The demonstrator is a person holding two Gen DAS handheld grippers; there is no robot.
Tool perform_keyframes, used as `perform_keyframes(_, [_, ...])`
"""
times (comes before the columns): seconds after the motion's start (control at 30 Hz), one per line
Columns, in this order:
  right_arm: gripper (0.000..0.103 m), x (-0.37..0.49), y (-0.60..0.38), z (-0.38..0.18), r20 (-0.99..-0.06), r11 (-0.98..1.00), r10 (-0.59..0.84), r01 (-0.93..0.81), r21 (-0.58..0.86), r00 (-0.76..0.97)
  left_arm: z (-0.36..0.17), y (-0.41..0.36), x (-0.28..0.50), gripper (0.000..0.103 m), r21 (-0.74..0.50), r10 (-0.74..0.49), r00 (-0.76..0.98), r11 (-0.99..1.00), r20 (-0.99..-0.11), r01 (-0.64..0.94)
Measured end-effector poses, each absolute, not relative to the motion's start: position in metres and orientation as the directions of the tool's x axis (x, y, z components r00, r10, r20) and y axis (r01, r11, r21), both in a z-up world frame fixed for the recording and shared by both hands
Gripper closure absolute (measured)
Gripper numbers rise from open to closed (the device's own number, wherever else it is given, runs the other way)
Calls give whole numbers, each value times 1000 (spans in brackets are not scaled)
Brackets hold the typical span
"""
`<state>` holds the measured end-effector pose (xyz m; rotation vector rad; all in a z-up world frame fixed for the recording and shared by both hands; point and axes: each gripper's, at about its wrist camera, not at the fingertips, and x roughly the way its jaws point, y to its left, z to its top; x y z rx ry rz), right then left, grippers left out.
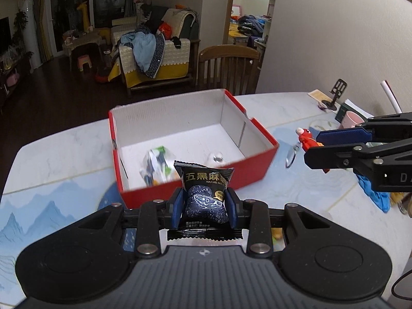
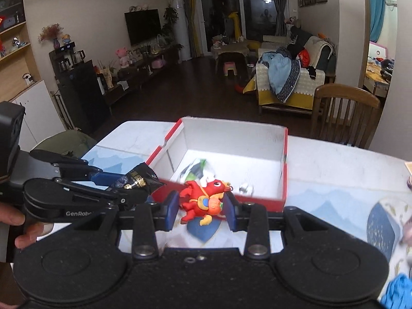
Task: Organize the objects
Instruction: 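Carry both items into the red box and open both tools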
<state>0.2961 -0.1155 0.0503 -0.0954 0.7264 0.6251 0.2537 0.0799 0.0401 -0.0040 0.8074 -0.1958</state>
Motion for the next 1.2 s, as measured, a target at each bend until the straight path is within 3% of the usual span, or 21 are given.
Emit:
perform_keyframes(0.53, [66, 387, -92, 19, -685, 829, 404, -560, -7, 607, 25, 70, 350, 70, 40, -77, 667, 987, -741, 157])
perform_keyframes(1.2, [66, 425, -69, -64, -811, 799, 343, -601, -15, 475, -45, 65, 432, 70, 20, -48, 517, 992, -855, 126])
